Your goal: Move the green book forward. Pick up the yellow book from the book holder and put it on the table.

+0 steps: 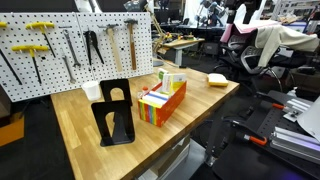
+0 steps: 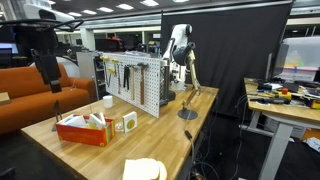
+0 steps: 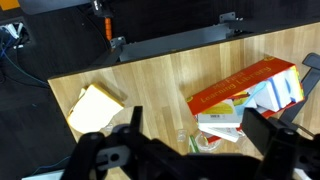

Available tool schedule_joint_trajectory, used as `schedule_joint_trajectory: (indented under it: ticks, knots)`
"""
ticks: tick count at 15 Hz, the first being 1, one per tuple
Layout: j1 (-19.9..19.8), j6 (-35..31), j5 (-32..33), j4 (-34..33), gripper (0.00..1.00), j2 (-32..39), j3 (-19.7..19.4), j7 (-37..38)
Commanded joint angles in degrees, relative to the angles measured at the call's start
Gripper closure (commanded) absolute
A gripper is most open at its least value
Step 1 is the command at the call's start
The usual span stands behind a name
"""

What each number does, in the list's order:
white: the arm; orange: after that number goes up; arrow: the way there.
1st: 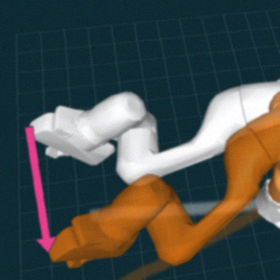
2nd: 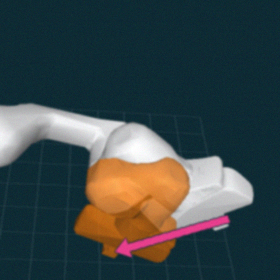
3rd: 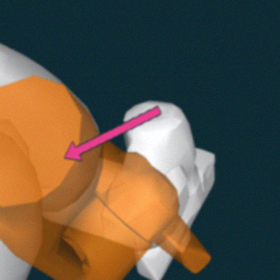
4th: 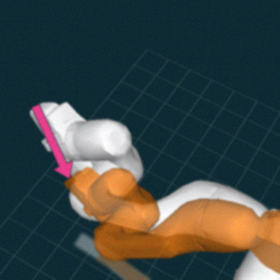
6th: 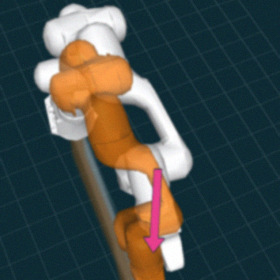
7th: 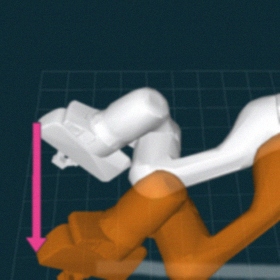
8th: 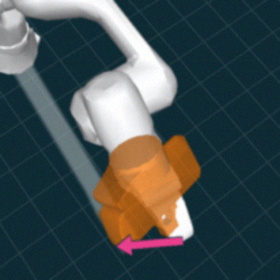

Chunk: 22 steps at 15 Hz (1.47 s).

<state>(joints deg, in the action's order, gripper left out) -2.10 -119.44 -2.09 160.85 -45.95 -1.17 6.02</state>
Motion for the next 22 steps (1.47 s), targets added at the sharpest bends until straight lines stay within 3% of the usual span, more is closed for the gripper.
schedule_joint_trajectory:
  ticks: [1,7,12,13,16,22]
  knots:
    - [-0.36,0.17,-0.28,-0.11,0.00,0.01,0.33,-0.26]
    - [-0.04,-5.29,1.87,-1.25,0.00,4.65,2.52,-0.57]
    - [1.53,-16.86,2.27,-5.86,0.00,16.25,3.98,-1.22]
    - [1.59,-14.26,1.52,-3.24,0.00,11.30,3.49,-0.53]
    - [1.86,-16.58,1.66,-5.35,0.00,16.13,3.77,-0.52]
    - [1.86,-16.57,1.67,-5.62,0.00,16.08,3.77,-0.54]
